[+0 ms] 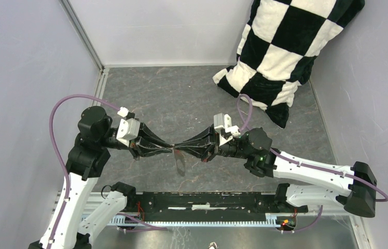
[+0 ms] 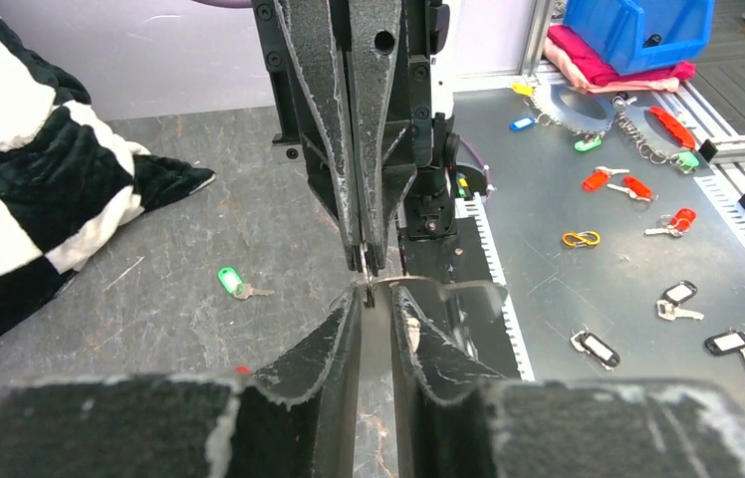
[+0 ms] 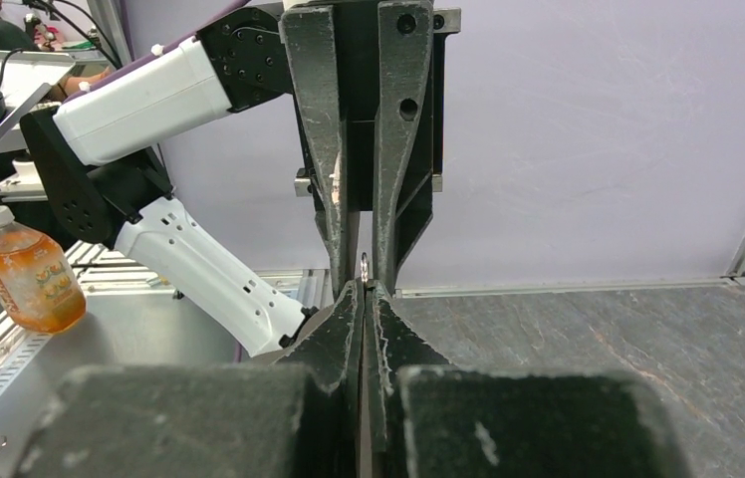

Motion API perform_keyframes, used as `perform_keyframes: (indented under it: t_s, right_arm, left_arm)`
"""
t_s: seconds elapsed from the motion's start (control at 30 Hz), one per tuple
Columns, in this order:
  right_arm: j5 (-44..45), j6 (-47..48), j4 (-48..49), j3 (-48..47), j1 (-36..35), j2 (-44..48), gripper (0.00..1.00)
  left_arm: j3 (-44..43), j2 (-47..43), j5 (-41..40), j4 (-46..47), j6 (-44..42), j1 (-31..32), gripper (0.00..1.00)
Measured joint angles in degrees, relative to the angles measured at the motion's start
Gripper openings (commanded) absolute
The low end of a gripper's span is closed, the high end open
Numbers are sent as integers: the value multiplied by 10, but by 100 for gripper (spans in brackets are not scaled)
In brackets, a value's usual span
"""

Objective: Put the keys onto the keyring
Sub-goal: Adjust the keyring.

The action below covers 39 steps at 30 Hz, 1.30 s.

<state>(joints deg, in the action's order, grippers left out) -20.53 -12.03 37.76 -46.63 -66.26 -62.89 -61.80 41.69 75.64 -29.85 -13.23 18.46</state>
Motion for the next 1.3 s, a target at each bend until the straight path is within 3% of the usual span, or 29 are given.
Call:
perform_keyframes:
  t_s: [0.1, 0.3, 0.63, 0.73, 1.03, 1.3]
  right_arm:
    - [-5, 0, 6, 0, 0, -7, 1]
    - [-16, 5, 13, 0, 0, -9, 1]
    - [-30, 48, 16, 3, -3, -9, 1]
    - [-30, 69, 16, 4, -5, -9, 19]
    - [-4, 160, -85, 3, -7, 24, 43]
    - [32, 200, -177, -20, -7, 54, 46]
  left_arm:
    - [8, -7, 0, 0, -1, 0, 22]
    - [15, -17, -1, 0, -12, 0, 3]
    - [22, -32, -4, 0, -62, 0, 2]
    - [28, -42, -6, 0, -92, 0, 2]
    - [88, -122, -42, -1, -318, 0, 2]
    - [122, -150, -75, -6, -504, 0, 2]
